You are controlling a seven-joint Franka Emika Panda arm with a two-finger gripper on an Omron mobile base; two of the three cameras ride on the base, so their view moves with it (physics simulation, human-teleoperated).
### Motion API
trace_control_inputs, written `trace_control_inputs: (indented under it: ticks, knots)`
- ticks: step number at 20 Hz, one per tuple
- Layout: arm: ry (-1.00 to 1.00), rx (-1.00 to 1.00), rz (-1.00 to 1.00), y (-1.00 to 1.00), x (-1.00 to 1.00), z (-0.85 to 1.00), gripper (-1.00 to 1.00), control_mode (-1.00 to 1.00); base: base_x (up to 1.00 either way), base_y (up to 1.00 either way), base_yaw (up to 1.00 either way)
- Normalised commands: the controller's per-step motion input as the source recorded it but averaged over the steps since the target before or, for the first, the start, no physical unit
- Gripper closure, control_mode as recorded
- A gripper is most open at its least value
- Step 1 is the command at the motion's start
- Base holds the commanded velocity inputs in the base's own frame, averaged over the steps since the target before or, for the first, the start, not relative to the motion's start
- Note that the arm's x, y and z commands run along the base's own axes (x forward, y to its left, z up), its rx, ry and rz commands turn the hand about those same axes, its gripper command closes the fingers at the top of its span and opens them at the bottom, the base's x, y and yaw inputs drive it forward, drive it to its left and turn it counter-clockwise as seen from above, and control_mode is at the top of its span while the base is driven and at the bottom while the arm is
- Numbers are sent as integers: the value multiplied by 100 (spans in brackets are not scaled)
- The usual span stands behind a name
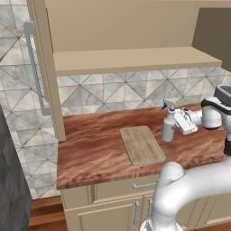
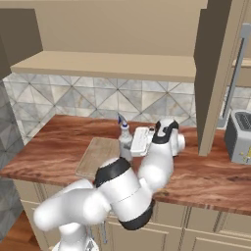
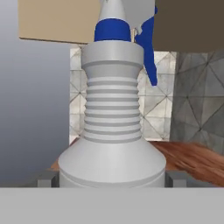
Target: Grab the spray bottle from the cabinet, then place it next to the cutting board for sanitizing. Then grab the dish brush from the countertop next to the sink and place it next to the cutting board.
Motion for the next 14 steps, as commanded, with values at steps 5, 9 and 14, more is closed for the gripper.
trace_control_inputs:
  ticks: [5, 9, 14]
  knots:
    - [-14, 0, 0, 0, 0, -26, 100, -100, 0, 0, 0]
    - [-13, 0, 0, 0, 0, -24, 100, -100, 0, 0, 0]
    - [-9, 0, 0, 0, 0, -26, 100, -100, 0, 0, 0]
